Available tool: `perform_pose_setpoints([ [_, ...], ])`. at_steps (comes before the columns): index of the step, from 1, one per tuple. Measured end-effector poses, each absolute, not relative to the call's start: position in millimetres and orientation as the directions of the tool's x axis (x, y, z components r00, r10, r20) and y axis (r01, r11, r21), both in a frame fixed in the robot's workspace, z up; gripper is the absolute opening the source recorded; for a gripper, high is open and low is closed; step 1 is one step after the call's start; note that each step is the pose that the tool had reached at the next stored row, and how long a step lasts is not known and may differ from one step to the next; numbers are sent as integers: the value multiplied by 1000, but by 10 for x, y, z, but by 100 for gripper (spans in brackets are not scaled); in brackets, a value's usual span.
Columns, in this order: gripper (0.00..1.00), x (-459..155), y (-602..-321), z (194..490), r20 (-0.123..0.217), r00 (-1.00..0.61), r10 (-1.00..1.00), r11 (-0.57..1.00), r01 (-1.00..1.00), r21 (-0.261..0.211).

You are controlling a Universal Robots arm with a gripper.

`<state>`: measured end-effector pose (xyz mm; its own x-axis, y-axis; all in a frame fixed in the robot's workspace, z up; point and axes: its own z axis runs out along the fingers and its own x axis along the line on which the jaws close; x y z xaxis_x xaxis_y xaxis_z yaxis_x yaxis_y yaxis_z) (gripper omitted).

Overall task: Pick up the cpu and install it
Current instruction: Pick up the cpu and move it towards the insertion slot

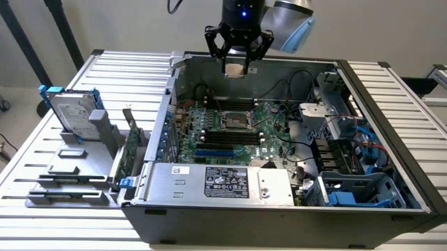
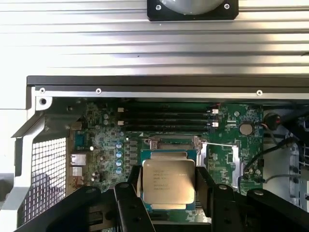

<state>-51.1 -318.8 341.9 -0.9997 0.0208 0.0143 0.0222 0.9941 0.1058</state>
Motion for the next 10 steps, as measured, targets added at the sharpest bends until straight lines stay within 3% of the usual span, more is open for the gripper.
perform_pose_setpoints([
  [10,55,-430,-3073,3239,14,-1000,21,994,22,106],
])
